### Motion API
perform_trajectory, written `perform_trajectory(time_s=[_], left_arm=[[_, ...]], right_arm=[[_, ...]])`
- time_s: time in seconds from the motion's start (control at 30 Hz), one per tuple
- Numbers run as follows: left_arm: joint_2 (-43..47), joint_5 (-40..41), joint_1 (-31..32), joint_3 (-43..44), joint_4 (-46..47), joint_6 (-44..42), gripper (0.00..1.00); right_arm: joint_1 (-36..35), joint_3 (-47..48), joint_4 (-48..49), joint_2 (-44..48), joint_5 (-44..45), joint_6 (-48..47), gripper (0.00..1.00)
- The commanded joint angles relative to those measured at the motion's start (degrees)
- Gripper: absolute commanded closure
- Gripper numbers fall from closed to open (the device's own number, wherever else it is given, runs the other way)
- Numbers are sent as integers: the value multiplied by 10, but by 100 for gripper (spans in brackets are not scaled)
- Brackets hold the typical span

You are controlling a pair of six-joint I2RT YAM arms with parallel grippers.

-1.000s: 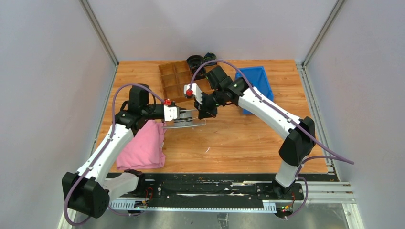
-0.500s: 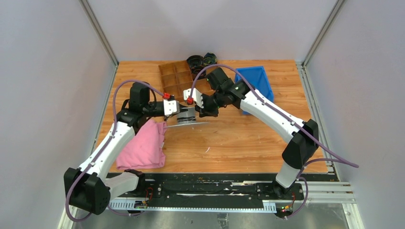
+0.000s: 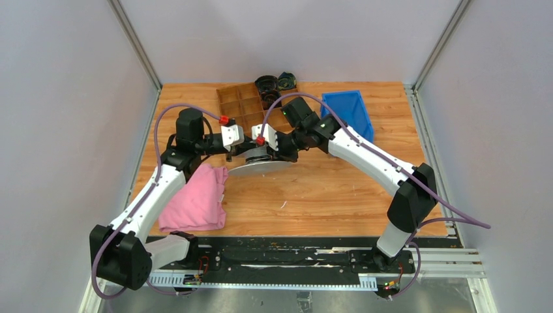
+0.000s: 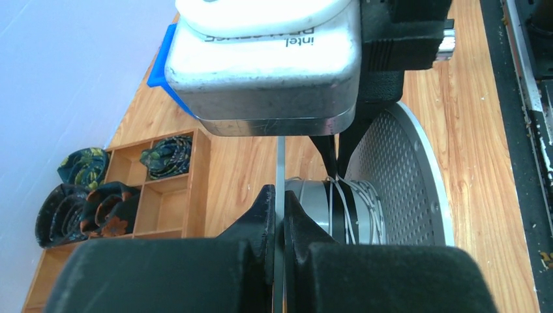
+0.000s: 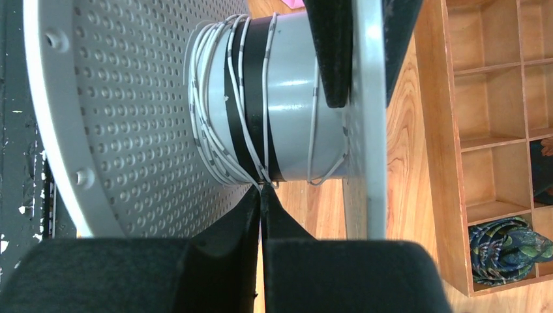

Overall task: Wrap the cables
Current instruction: Wrap the cable around the cable reel.

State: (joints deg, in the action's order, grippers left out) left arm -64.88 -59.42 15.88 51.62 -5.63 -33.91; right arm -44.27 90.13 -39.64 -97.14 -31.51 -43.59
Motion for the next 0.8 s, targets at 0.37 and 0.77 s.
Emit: perform_trajectory(time_s=[0.37,0.77], left_arm=[[13,-112,4,1,96,56,100],[10,-83,0,14,-6,-49,100]], right_arm=[[15,7,10,-17,-3,27,87],[24,36,-33,-10,0,5,80]])
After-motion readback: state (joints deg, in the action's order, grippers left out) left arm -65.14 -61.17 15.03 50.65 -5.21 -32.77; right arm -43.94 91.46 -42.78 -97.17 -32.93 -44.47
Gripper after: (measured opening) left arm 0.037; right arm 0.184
